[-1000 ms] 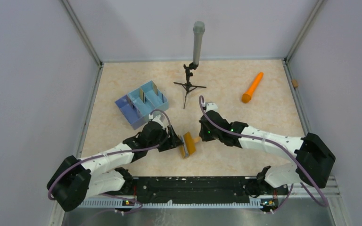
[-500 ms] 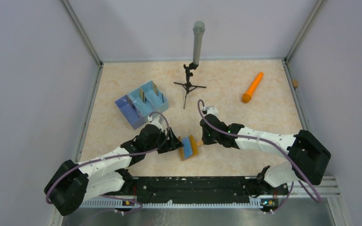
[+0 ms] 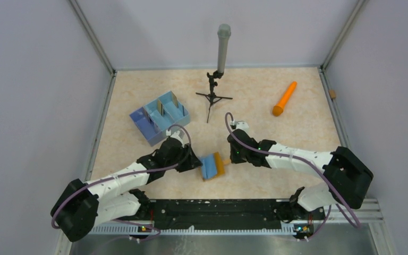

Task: Put the credit cards into the card holder
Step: Open the card holder at the center of the board.

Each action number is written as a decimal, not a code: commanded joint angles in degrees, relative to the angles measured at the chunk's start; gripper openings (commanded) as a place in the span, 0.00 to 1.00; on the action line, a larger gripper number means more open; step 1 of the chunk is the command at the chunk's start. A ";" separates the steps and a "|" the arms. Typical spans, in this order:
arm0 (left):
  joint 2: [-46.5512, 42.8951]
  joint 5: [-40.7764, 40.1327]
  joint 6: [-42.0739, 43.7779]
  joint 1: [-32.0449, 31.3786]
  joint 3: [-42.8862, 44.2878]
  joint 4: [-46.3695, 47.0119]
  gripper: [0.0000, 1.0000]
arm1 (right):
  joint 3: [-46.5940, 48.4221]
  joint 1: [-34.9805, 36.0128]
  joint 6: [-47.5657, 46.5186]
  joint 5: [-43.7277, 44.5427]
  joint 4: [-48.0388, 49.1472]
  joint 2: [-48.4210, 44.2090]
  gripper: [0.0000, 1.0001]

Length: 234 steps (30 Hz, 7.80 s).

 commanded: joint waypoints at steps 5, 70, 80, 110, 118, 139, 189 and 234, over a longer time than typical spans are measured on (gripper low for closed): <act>-0.30 -4.91 -0.20 0.01 0.10 -11.69 0.38 | -1.93 -1.90 0.44 2.32 -0.15 -0.30 0.00; -2.27 -5.31 2.27 -0.01 -2.46 3.45 0.37 | 4.48 11.78 -4.41 -4.67 17.35 7.61 0.74; -4.67 -5.64 2.67 -0.02 -2.20 3.36 0.50 | 0.55 9.27 2.78 -0.07 11.73 2.89 0.07; -36.25 1.60 6.55 1.08 1.59 5.51 0.86 | -23.62 -13.85 17.10 -46.48 64.89 -32.39 0.00; -38.40 7.95 6.31 1.09 0.90 7.89 0.71 | -23.90 -14.59 18.58 -47.43 66.39 -32.87 0.00; -39.68 10.09 5.81 1.09 -0.44 10.16 0.53 | -24.86 -15.55 19.00 -47.97 65.01 -34.94 0.00; 10.53 -9.65 10.93 -3.69 32.20 -30.72 0.00 | -12.67 -2.39 2.36 -9.28 21.93 -21.76 0.63; 12.21 -4.25 -0.18 -3.02 11.42 -6.82 0.00 | -8.28 -1.61 1.94 -2.90 18.47 2.56 0.12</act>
